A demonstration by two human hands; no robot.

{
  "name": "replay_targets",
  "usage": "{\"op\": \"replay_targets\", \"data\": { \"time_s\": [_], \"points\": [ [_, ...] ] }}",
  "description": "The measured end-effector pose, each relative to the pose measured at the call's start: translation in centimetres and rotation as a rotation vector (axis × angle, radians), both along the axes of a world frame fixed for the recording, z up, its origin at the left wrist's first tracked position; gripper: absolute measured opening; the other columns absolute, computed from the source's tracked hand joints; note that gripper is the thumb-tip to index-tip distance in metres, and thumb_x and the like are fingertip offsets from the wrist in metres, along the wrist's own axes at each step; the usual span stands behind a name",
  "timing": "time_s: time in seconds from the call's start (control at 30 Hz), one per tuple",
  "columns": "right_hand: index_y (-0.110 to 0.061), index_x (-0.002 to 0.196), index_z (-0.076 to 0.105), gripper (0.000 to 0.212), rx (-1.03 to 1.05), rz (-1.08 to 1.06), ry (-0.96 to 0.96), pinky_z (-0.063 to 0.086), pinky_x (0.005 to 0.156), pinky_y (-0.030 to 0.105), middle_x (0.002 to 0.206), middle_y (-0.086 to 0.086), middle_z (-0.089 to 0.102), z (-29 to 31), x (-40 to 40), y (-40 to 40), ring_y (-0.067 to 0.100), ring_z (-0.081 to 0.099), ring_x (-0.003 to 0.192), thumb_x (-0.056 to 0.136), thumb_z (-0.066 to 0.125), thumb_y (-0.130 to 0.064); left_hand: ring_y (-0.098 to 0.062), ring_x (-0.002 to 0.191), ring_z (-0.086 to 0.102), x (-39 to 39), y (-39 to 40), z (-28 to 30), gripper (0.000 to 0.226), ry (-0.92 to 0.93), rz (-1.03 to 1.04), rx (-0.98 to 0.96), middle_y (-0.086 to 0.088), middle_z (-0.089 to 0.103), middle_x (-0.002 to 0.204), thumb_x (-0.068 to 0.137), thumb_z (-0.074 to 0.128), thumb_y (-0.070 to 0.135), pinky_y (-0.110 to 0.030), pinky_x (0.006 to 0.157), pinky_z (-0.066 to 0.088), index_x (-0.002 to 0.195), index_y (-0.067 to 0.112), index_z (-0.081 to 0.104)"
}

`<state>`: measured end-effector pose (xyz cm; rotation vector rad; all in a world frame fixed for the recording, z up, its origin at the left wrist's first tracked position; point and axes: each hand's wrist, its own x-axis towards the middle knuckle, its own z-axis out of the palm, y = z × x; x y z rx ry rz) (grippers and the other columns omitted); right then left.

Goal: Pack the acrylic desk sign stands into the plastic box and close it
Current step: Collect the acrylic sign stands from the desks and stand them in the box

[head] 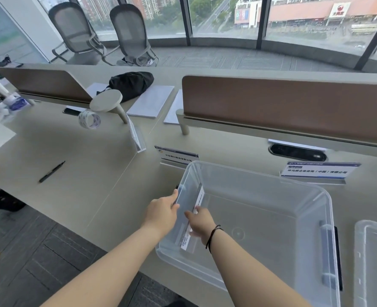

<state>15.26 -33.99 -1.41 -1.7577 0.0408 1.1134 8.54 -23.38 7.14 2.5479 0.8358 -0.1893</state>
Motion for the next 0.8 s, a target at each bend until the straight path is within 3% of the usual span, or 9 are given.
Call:
{"op": "replay_targets", "data": {
  "time_s": [0.1, 0.13, 0.23, 0.37, 0.43, 0.53, 0.63, 0.8],
  "points": [
    [0.002, 0.124, 0.053, 0.052, 0.022, -0.01, -0.04, 0.054, 0.077, 0.048, 0.094, 0.02, 0.066, 2.1, -0.3, -0.6, 0.032, 0.061, 0.078, 0.084, 0.056, -0.03, -0.031, 0.095, 0.062, 0.1, 0.0, 0.2, 0.049, 0.063, -0.05, 0.074, -0.008, 0.071, 0.098, 0.1, 0.047, 0.031, -0.041, 0.082, 0.053, 0.148, 0.03, 0.039],
    [0.005, 0.13, 0.048, 0.053, 0.025, -0.016, -0.042, 0.053, 0.076, 0.045, 0.101, 0.021, 0.066, 2.9, -0.4, -0.8, 0.034, 0.063, 0.083, 0.088, 0.056, -0.027, -0.031, 0.097, 0.062, 0.1, -0.1, 0.4, 0.049, 0.082, -0.067, 0.101, -0.007, 0.071, 0.101, 0.101, 0.045, 0.032, -0.041, 0.083, 0.053, 0.149, 0.03, 0.037],
    [0.004, 0.144, 0.032, 0.061, 0.006, 0.012, -0.016, 0.046, 0.099, 0.041, 0.143, 0.02, 0.048, 4.0, -0.5, -1.1, 0.035, 0.053, 0.125, 0.096, 0.053, -0.027, -0.028, 0.109, 0.06, 0.2, -0.4, 1.3, 0.05, 0.132, -0.12, 0.167, -0.003, 0.067, 0.121, 0.103, 0.04, 0.033, -0.039, 0.086, 0.051, 0.152, 0.031, 0.03],
    [-0.008, 0.155, 0.006, 0.091, 0.086, -0.009, 0.024, 0.033, 0.114, 0.037, 0.16, 0.009, 0.023, 5.0, -0.6, -1.5, 0.027, 0.03, 0.145, 0.092, 0.057, -0.049, -0.023, 0.125, 0.053, -0.4, -0.3, 2.3, 0.057, 0.183, -0.16, 0.101, 0.002, 0.052, 0.143, 0.101, 0.04, 0.042, -0.038, 0.092, 0.049, 0.154, 0.036, 0.019],
    [-0.013, 0.155, 0.012, 0.091, 0.09, -0.08, -0.039, 0.036, 0.112, 0.039, 0.158, 0.007, 0.029, 5.5, -0.3, -1.5, 0.026, 0.034, 0.143, 0.088, 0.059, -0.052, -0.019, 0.131, 0.048, -1.0, 0.0, 2.8, 0.056, 0.151, -0.141, 0.043, 0.008, 0.046, 0.148, 0.1, 0.042, 0.045, -0.038, 0.099, 0.046, 0.153, 0.038, 0.024],
    [-0.018, 0.15, 0.026, 0.07, 0.024, -0.145, -0.253, 0.042, 0.104, 0.037, 0.152, 0.005, 0.039, 6.7, 0.4, -1.0, 0.024, 0.044, 0.135, 0.092, 0.057, -0.042, -0.013, 0.123, 0.053, -2.0, 1.8, 3.2, 0.05, 0.043, -0.066, -0.008, 0.015, 0.049, 0.145, 0.098, 0.047, 0.046, -0.038, 0.101, 0.046, 0.146, 0.039, 0.038],
    [-0.022, 0.143, 0.036, 0.053, 0.019, -0.115, -0.43, 0.044, 0.092, 0.031, 0.144, 0.003, 0.046, 8.5, 1.1, -0.2, 0.017, 0.053, 0.118, 0.095, 0.054, -0.036, -0.009, 0.105, 0.06, -1.9, 5.1, 3.4, 0.04, -0.039, 0.024, -0.102, 0.013, 0.062, 0.131, 0.096, 0.054, 0.04, -0.033, 0.098, 0.048, 0.135, 0.03, 0.055],
    [-0.024, 0.136, 0.045, 0.044, -0.036, 0.003, -0.679, 0.044, 0.095, 0.028, 0.133, -0.002, 0.056, 11.2, 2.7, 2.5, 0.013, 0.053, 0.123, 0.095, 0.056, -0.033, -0.008, 0.102, 0.064, 1.4, 12.7, 2.7, 0.025, -0.12, 0.145, -0.131, 0.01, 0.072, 0.109, 0.092, 0.061, 0.032, -0.028, 0.097, 0.048, 0.114, 0.025, 0.071]
  ]
}}
